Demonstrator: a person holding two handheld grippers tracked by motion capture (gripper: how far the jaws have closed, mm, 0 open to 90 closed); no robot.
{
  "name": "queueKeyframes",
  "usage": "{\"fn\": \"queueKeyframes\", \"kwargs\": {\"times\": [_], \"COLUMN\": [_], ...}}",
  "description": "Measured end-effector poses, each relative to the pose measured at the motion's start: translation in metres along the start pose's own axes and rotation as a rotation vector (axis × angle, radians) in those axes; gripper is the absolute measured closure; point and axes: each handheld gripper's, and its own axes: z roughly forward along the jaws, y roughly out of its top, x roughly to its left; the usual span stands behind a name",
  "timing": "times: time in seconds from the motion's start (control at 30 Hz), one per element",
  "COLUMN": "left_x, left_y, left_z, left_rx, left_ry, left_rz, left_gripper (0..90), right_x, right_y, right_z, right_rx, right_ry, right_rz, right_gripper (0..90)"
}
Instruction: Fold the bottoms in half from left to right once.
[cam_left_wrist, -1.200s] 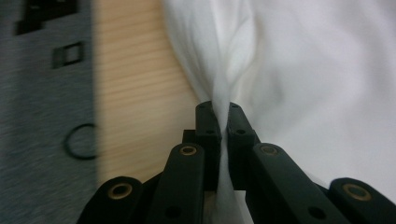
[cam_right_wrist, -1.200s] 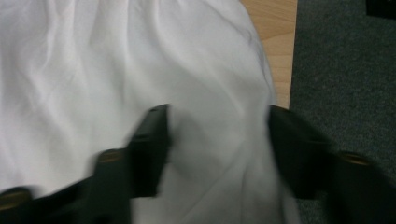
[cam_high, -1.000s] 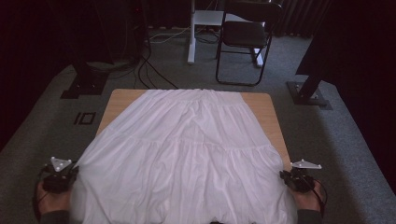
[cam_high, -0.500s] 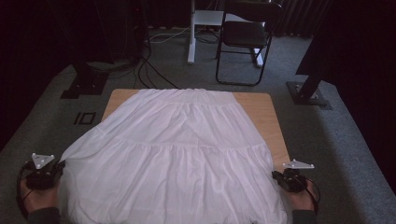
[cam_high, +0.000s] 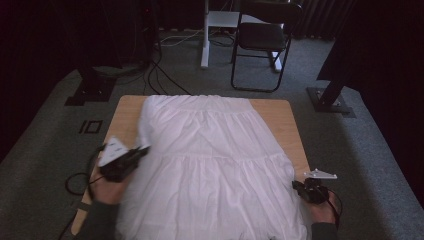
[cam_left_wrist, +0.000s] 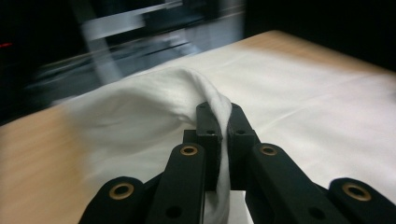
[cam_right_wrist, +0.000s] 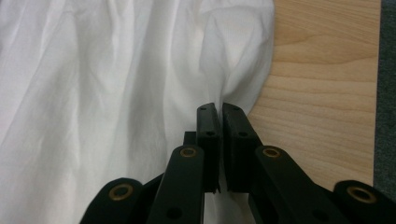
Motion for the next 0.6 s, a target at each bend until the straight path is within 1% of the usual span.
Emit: {"fn": "queueKeyframes", "kwargs": {"times": [0.07,0.1,0.13,0.17,0.2,0.23,0.27,0.3,0.33,0.37,0.4,0.43,0.5,0.53,0.57,0.6], "left_x": [-0.028,-0.043,-0.043,-0.061,-0.087,-0.101,-0.113,-0.119,-0.122,-0.123,-0.123,-0.122,-0.117,-0.111,-0.108,-0.102], "left_y": [0.018,0.025,0.025,0.032,0.035,0.033,0.028,0.022,0.017,0.008,0.003,-0.002,-0.007,-0.007,-0.007,-0.007], "left_z": [0.028,0.041,0.041,0.059,0.085,0.1,0.118,0.133,0.143,0.158,0.164,0.168,0.167,0.161,0.157,0.151], "left_rx": [-0.029,-0.034,-0.034,-0.032,0.006,0.039,0.091,0.132,0.163,0.21,0.235,0.243,0.234,0.222,0.216,0.208], "left_ry": [-0.124,-0.188,-0.188,-0.254,-0.319,-0.34,-0.36,-0.377,-0.387,-0.41,-0.421,-0.416,-0.423,-0.408,-0.395,-0.368], "left_rz": [0.027,0.041,0.041,0.062,0.093,0.117,0.134,0.127,0.113,0.075,0.062,0.05,0.03,0.023,0.023,0.028], "left_gripper": [88.0,88.0,88.0,88.0,88.0,87.9,87.8,87.7,87.4,86.6,82.0,72.7,61.1,57.8,55.4,53.8], "right_x": [0.0,-0.001,-0.001,-0.001,-0.002,-0.002,-0.002,-0.002,-0.001,0.0,0.004,0.007,0.017,0.023,0.031,0.036], "right_y": [0.0,0.001,0.001,0.001,0.001,0.001,0.001,0.001,0.002,0.002,0.004,0.006,0.014,0.02,0.028,0.034], "right_z": [0.0,0.001,0.001,0.001,0.001,0.001,0.001,0.0,0.0,0.0,-0.002,-0.004,-0.011,-0.015,-0.019,-0.021], "right_rx": [0.0,0.0,0.0,-0.001,-0.002,0.0,0.003,0.005,0.009,0.014,0.013,0.005,-0.028,-0.051,-0.079,-0.093], "right_ry": [-0.004,-0.008,-0.008,-0.013,-0.021,-0.025,-0.029,-0.032,-0.035,-0.038,-0.057,-0.068,-0.083,-0.081,-0.066,-0.049], "right_rz": [0.004,0.005,0.005,0.011,0.021,0.023,0.022,0.021,0.018,0.014,-0.004,-0.012,-0.034,-0.048,-0.06,-0.067], "right_gripper": [86.0,86.1,86.1,86.1,86.2,86.2,86.1,85.4,81.8,74.0,65.9,59.6,52.4,49.9,48.7,48.6]}}
